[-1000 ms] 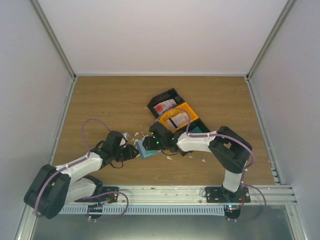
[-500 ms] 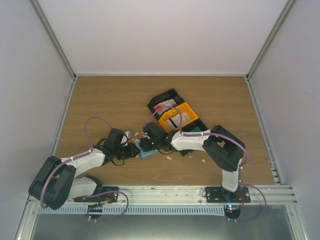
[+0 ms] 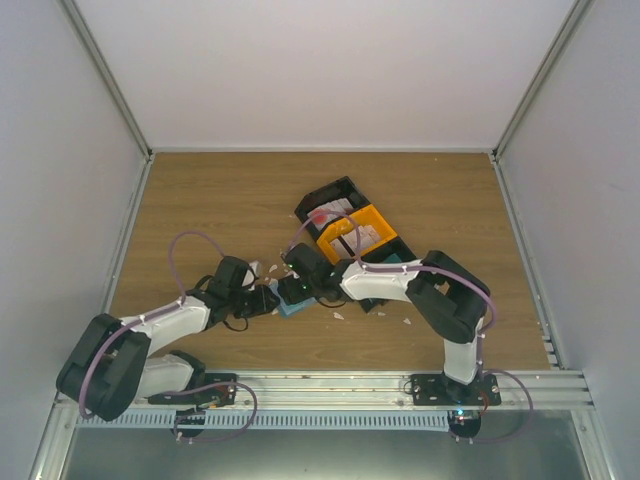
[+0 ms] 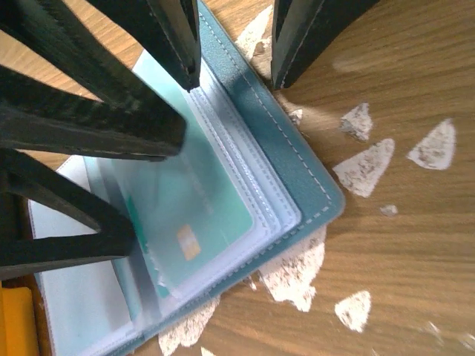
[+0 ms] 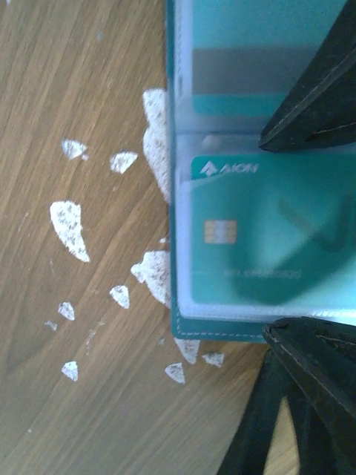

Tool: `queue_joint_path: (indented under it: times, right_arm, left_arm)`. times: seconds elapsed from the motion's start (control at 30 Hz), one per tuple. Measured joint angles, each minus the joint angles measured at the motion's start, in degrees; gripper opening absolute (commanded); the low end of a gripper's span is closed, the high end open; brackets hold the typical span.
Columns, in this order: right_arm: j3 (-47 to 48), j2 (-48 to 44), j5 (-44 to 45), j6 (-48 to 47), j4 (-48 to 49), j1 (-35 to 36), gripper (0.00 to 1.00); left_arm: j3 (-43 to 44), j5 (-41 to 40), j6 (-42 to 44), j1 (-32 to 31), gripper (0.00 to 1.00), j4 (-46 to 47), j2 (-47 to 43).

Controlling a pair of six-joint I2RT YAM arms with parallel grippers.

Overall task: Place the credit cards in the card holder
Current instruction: Insert the credit card into the card holder.

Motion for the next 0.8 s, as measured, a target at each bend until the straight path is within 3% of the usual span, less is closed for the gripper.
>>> queue_joint_path:
  times: [0.1, 0.33, 0.8]
  right_arm:
    - [-0.9, -2.0, 2.6, 0.4, -1.6, 0.0, 0.69]
    - [-4.2, -6.5, 9.4, 3.1, -3.4, -2.6, 0.7]
    - [-5.8, -5.6, 10.9, 4.7, -5.6, -3.3, 0.68]
  left_arm:
    - [0.0, -1.3, 0.1, 0.0, 0.4, -0.7, -1.5]
    - [0.1, -5.9, -0.7, 0.0, 0.52, -2.8, -8.4]
    - [0.2, -9.3, -1.5, 0.0, 0.56, -4.0, -12.7]
